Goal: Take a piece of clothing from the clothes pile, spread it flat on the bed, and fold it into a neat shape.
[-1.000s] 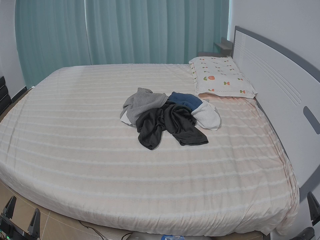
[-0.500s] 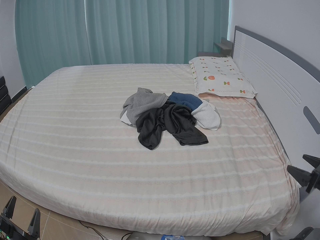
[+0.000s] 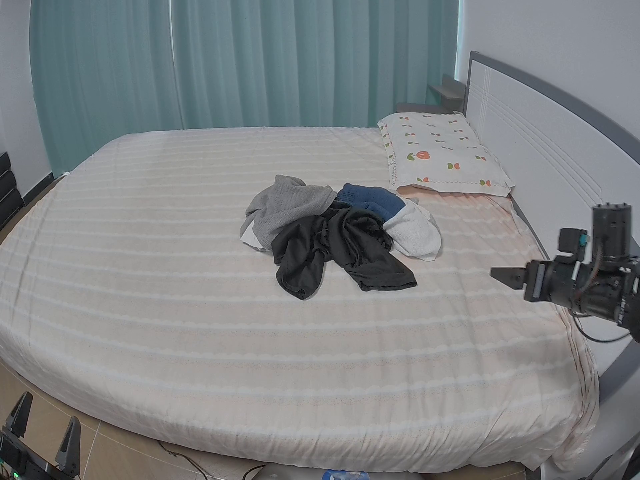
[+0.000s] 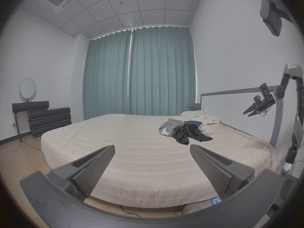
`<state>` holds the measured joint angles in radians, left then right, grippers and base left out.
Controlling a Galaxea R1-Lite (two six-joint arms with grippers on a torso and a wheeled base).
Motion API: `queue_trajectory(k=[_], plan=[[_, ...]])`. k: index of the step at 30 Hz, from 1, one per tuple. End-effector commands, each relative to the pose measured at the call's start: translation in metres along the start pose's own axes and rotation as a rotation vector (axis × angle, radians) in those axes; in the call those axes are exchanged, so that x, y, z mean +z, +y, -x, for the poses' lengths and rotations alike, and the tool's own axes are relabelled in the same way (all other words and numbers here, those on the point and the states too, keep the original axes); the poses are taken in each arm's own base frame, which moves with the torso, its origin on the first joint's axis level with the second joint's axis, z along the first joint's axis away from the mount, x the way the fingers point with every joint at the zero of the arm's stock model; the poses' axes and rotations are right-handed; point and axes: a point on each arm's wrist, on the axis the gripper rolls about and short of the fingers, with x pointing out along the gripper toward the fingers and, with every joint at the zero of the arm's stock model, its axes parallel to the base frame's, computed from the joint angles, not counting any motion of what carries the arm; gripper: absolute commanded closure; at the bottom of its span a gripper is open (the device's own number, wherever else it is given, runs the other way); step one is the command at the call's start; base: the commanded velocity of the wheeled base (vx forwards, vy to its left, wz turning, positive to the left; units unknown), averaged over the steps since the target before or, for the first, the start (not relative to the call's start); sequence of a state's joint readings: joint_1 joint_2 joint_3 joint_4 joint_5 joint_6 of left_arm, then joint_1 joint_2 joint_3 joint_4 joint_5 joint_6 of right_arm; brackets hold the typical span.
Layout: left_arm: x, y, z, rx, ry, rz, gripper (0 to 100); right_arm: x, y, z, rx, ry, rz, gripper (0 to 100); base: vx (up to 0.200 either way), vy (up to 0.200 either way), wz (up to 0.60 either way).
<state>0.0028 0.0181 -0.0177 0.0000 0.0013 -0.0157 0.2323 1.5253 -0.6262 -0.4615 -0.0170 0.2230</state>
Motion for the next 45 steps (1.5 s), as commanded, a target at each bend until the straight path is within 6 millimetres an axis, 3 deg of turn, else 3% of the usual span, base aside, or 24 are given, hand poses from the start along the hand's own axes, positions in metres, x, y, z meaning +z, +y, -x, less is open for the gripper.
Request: queue_trajectory(k=[1,7,15,23,32,41,42,45], plan=[[-0.004,0.0,0.0,0.001,-0.004,0.0,0,-0.066,0.052,-0.241,-0.125,0.088,-0.069,0,0.0,0.0,0.0],[-0.004,0.0,0.0,0.001,-0.004,0.001,0,-0.071,0.063,-0.285,-0.141,0.092,-0.102,0,0.0,0.0,0.0],[-0.004,0.0,0.0,-0.001,-0.003,0.0,0,-0.082,0.078,-0.312,-0.14,0.129,-0.152,0,0.0,0.0,0.0],[-0.004,0.0,0.0,0.001,-0.004,0.001,0,-0.074,0.083,-0.323,-0.17,0.112,-0.164,0,0.0,0.0,0.0],[-0.004,0.0,0.0,0.001,-0.004,0.0,0,-0.085,0.081,-0.333,-0.2,0.12,-0.187,0,0.0,0.0,0.0],[-0.004,0.0,0.0,0.001,-0.004,0.001,0,-0.074,0.081,-0.341,-0.198,0.053,-0.207,0,0.0,0.0,0.0],[-0.004,0.0,0.0,0.001,-0.004,0.0,0,-0.073,0.08,-0.342,-0.199,0.046,-0.209,100,0.0,0.0,0.0],[-0.004,0.0,0.0,0.001,-0.004,0.001,0,-0.075,0.08,-0.343,-0.206,0.049,-0.212,100,0.0,0.0,0.0]])
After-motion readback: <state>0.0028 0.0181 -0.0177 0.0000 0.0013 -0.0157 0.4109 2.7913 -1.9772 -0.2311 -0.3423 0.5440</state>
